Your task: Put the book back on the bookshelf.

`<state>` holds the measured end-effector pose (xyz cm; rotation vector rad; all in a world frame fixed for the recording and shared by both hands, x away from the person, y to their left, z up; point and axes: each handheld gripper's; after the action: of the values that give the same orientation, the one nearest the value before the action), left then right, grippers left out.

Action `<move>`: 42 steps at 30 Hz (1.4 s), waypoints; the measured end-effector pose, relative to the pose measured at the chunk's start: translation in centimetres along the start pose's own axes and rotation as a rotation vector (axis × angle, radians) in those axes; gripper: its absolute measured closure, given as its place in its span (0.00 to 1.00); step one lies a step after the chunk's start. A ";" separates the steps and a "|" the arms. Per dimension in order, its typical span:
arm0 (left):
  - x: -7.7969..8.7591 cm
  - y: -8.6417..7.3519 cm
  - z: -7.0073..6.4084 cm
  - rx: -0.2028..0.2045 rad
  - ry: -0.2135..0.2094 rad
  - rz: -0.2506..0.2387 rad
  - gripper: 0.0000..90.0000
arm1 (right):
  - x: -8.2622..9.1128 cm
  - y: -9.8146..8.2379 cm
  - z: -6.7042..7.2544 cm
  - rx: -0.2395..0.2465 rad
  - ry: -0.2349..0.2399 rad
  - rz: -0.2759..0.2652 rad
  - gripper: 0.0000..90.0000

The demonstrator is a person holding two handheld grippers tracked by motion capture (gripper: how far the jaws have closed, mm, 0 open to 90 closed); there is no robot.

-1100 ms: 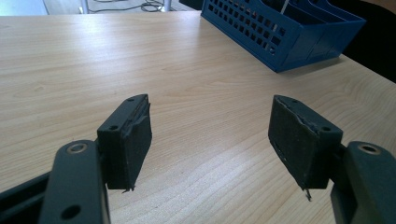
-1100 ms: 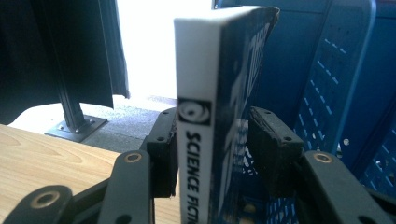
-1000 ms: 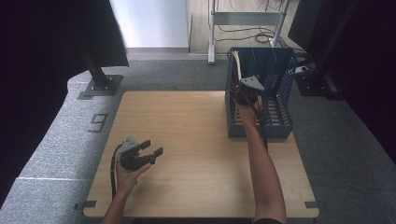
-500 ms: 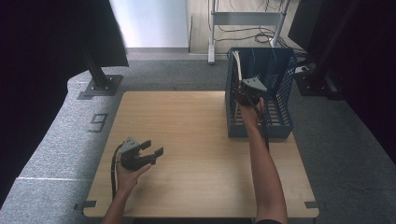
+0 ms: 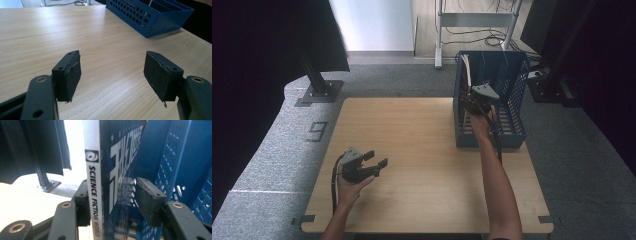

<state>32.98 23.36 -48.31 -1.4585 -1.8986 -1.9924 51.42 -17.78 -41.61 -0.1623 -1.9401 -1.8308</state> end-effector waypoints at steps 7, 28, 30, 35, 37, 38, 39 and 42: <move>-0.1 0.0 -0.1 -0.003 -0.001 0.002 0.34 | 0.2 -0.4 -0.2 -0.002 0.006 -0.001 0.53; -0.1 0.0 -0.3 -0.011 -0.004 0.004 0.33 | 1.6 -1.3 0.0 0.014 0.034 -0.001 0.51; -0.2 0.0 -0.3 -0.011 -0.004 0.004 0.33 | 1.7 -1.4 -0.2 0.011 0.032 0.000 0.51; -0.2 0.0 -0.3 -0.011 -0.004 0.006 0.33 | 1.9 -1.6 -0.6 0.004 0.022 0.002 0.51; -0.2 0.0 -0.4 -0.013 -0.004 0.007 0.33 | 2.0 -1.7 -0.8 0.003 0.020 0.002 0.51; -0.2 0.0 -0.4 -0.012 -0.004 0.006 0.33 | 2.0 -1.7 -0.9 0.003 0.019 0.003 0.51; -0.3 0.0 -0.4 -0.012 -0.004 0.007 0.33 | 2.1 -1.8 -1.0 0.004 0.016 0.005 0.51; -0.3 0.0 -0.4 -0.013 -0.004 0.007 0.33 | 2.2 -1.9 -1.3 -0.004 0.011 0.007 0.51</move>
<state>32.88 22.87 -48.40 -1.4714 -1.8822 -2.0045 49.02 -19.70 -42.49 -0.1604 -1.9260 -1.8278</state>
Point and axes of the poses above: each handheld gripper's, and its own axes: x roughly backward along the jaws, y roughly out of its top, z roughly to its left, and after that the axes turned 12 degrees about z, right-handed
